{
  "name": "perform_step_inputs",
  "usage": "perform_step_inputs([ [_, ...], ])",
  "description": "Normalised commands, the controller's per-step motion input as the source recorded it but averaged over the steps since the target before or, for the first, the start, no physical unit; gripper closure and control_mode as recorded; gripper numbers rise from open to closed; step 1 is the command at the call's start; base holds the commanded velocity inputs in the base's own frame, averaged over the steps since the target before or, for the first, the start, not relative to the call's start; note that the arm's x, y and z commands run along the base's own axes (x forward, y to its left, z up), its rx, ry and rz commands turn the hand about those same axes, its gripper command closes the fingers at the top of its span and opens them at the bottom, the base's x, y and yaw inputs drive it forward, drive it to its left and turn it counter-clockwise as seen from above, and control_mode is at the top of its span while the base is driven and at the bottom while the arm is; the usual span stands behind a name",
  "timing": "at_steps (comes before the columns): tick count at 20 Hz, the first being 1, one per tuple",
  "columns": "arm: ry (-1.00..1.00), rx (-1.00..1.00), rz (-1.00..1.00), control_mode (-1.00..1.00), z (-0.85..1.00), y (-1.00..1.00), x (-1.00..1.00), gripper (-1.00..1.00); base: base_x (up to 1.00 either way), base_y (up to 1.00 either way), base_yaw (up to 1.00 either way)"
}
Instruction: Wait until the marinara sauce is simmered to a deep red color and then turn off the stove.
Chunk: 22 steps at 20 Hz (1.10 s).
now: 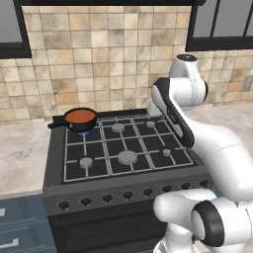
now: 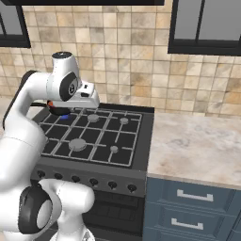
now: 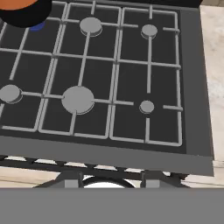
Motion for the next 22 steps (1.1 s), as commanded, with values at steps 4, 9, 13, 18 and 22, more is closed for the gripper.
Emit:
perform_step_inputs([
  [4,-0.02,-0.02,0.00,-1.00,-0.03,0.14,-0.14,-1.00,0.00,0.00,0.00],
  [9,-0.23,0.00,0.02,-1.00,-0.41,0.53,-0.59,-1.00,0.00,0.00,0.00],
  [13,-0.13,-0.01,0.11,-1.00,-0.49,0.59,-0.51,-1.00,0.00,0.00,0.00],
  [18,-0.01,-0.10,0.17,-1.00,-0.20,0.74,-0.29,-1.00,0.00,0.00,0.00],
  [22,0.00,-0.16,0.30,-1.00,-0.04,0.89,-0.09,-1.00,0.00,0.00,0.00],
])
